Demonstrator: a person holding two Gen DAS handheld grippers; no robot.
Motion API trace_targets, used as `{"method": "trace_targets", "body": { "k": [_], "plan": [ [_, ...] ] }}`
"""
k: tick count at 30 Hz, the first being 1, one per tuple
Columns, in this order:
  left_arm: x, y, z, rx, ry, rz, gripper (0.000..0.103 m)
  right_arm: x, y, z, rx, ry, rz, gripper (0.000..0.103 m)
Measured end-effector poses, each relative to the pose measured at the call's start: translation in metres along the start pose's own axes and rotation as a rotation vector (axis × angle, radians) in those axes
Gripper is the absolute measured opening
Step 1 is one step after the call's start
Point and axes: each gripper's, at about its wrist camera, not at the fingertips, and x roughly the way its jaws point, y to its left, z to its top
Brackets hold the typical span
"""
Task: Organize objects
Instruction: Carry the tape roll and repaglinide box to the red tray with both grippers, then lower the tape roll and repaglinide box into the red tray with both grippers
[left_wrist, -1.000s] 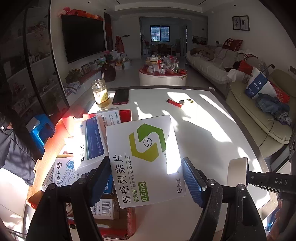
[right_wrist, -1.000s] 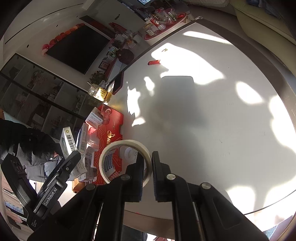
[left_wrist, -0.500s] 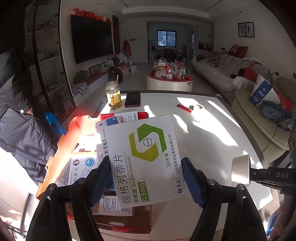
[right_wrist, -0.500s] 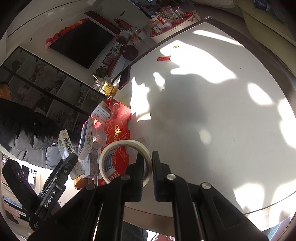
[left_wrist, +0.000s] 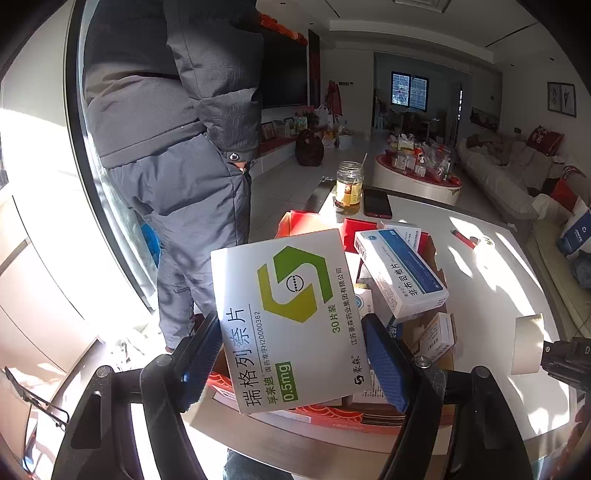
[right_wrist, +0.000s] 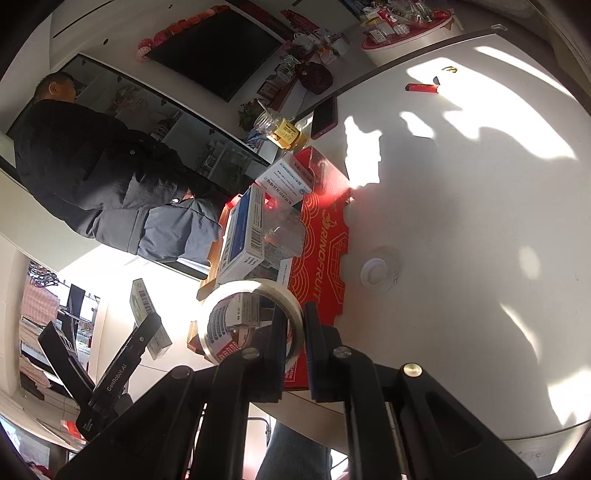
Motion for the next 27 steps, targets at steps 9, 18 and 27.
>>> {"method": "trace_targets", "body": {
  "k": [9, 18, 27],
  "plan": [
    [0.007, -0.004, -0.011, 0.004, 0.020, -0.015, 0.080, -0.003, -0.045, -0.033, 0.127, 0.030, -0.003, 0.010],
    [0.018, -0.017, -0.007, 0.046, 0.033, 0.008, 0.080, -0.007, -0.043, -0.035, 0.125, 0.031, 0.018, 0.010],
    [0.030, -0.026, 0.010, 0.124, -0.026, 0.062, 0.080, 0.011, -0.005, -0.018, 0.035, 0.049, 0.070, 0.010]
  ]
}}
